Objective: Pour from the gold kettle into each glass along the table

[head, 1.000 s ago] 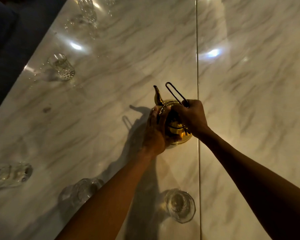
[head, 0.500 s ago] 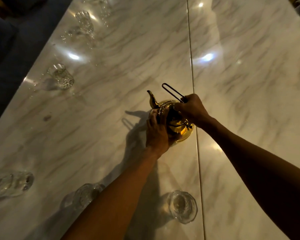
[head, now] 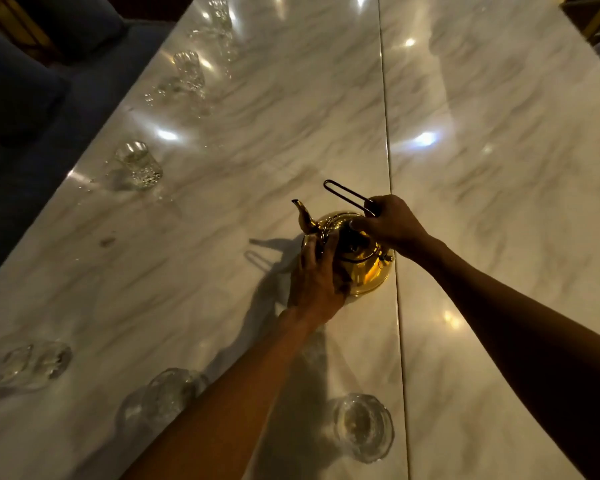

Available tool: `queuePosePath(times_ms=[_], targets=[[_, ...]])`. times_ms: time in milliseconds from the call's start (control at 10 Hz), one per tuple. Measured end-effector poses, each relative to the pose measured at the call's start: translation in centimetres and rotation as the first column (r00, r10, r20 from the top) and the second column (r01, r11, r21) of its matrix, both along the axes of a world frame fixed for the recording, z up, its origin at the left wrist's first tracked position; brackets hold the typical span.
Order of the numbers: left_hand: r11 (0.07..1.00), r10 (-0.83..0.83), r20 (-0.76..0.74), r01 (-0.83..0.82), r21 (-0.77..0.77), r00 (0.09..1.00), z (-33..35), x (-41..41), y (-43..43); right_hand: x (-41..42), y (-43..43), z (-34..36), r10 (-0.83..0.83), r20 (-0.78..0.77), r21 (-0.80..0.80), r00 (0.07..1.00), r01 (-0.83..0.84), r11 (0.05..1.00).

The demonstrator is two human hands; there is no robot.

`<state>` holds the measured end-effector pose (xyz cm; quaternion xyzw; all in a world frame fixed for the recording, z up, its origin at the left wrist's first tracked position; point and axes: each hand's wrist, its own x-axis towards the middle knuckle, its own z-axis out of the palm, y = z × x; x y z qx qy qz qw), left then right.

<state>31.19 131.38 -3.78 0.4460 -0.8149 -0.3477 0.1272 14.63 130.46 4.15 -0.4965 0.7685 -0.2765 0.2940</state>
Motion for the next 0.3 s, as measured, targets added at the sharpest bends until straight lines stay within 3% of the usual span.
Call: queuePosePath(times_ms=[200,300], targets=[[0.997,0.083,0.008,-0.083,0.007,0.997,0.4,1.8,0.0,-1.4,2.1,1.2,0.119,-0.081,-0.023,0.990,-0.121,0.992],[0.977,0.214,-0.018,-0.214,-0.006,0.977,1.5,2.0,0.2,-2.8,3.1,3.6,0.123,-0.119,-0.068,0.985,-0.132,0.989]])
